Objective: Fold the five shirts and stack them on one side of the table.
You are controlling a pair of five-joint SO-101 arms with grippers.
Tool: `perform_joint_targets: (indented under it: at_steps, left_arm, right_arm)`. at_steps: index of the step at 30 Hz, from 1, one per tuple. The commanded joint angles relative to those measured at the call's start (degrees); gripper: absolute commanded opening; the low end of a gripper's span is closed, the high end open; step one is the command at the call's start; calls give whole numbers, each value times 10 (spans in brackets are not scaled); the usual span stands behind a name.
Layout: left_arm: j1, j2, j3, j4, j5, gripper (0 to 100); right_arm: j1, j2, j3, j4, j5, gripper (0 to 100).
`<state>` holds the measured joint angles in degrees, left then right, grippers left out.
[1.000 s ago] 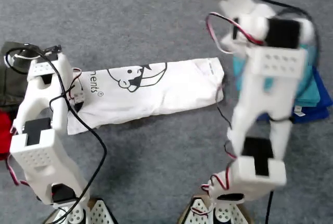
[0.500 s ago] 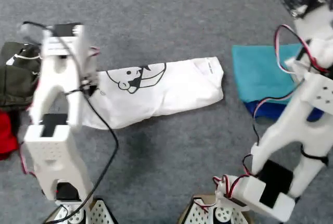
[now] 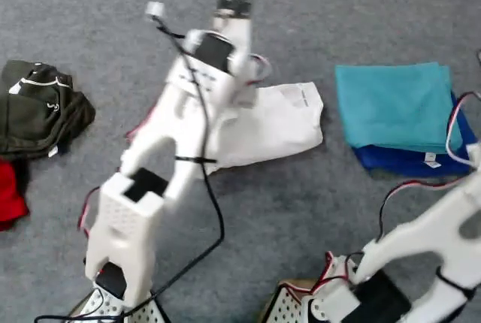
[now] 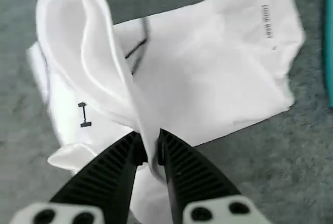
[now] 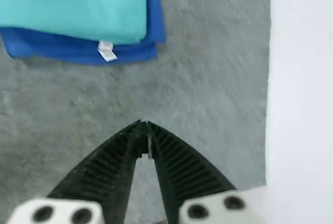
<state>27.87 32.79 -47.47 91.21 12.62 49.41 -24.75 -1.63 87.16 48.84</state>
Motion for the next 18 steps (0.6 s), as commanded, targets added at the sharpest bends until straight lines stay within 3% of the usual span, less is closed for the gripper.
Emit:
perform_joint_targets:
  at_steps: [1, 9, 18]
  left_arm:
    - [43, 39, -42, -61, 14, 18]
    - [84, 161, -195, -112, 56, 18]
    - [116, 272, -309, -145, 62, 18]
  right_arm:
    - [23, -62, 55, -34, 19, 2]
    - [23, -131, 172, -67, 28, 2]
    - [23, -138, 185, -66, 28, 2]
